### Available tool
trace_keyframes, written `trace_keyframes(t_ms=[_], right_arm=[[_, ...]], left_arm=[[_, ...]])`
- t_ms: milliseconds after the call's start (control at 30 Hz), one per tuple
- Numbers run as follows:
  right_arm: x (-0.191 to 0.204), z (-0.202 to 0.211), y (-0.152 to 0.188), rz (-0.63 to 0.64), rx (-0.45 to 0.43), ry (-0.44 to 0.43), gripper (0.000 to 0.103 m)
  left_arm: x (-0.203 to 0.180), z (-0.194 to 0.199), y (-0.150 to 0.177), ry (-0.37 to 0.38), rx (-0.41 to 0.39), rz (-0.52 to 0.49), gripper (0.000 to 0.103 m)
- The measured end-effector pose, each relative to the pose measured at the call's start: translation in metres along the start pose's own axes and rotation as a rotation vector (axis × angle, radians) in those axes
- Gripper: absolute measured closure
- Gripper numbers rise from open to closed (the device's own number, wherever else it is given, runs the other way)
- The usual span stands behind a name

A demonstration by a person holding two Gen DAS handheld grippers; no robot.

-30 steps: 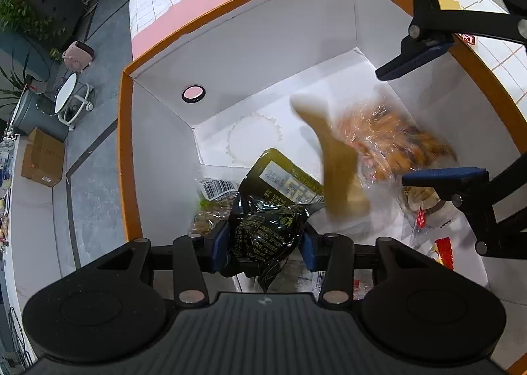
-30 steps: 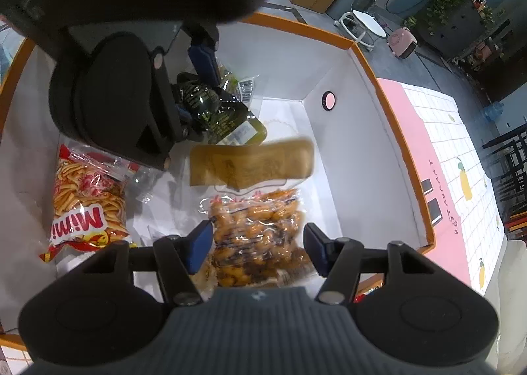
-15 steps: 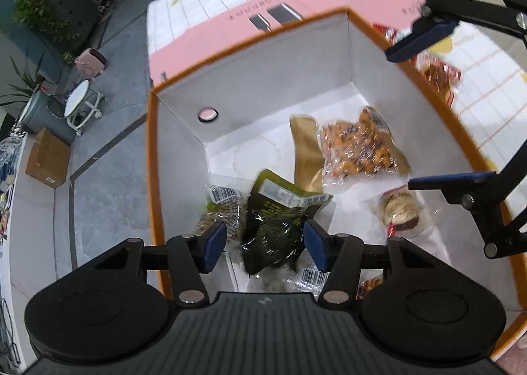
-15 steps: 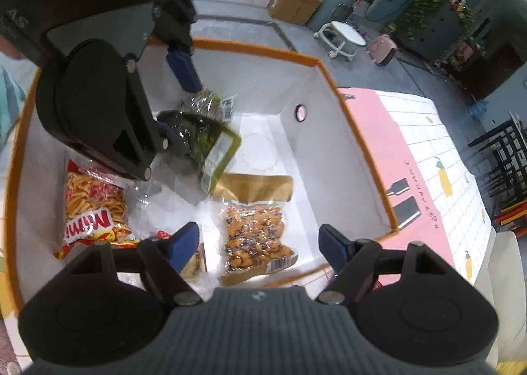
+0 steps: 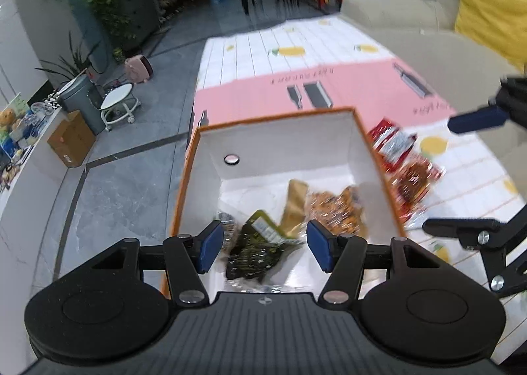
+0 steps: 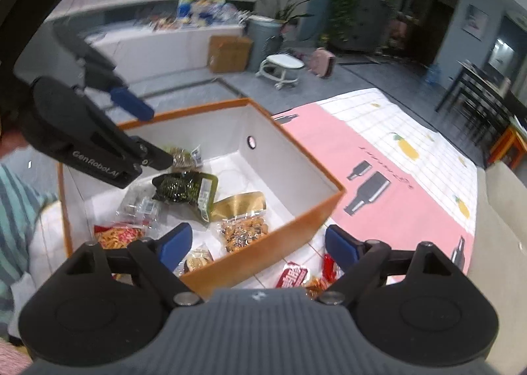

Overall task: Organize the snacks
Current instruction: 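Withdraw both open tools from the box toward the remaining snacks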

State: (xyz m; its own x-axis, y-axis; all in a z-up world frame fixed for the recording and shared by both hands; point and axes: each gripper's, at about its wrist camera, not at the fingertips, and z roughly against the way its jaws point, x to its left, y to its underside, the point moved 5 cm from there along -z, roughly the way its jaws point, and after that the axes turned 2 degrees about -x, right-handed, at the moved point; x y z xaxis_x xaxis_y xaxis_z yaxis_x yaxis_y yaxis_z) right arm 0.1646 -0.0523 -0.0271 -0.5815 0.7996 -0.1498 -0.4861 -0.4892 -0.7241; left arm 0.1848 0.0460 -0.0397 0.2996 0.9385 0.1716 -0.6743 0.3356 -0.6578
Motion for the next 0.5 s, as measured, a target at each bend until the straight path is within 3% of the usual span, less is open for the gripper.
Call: trace_keyframes(t_ms=[233, 500], right_arm=[[-0.016, 0.041, 0.026, -0.147, -0.073, 0.091, 0.012], [-0.039, 0.074, 0.072, -0.334, -0.076, 0.203, 0.011]], left_arm=[[-0.037, 0.029, 0.008, 0.017, -0.085, 0.016, 0.034], [-0.080, 0.045, 0.015, 0.080, -0.123, 0.062, 0.034]])
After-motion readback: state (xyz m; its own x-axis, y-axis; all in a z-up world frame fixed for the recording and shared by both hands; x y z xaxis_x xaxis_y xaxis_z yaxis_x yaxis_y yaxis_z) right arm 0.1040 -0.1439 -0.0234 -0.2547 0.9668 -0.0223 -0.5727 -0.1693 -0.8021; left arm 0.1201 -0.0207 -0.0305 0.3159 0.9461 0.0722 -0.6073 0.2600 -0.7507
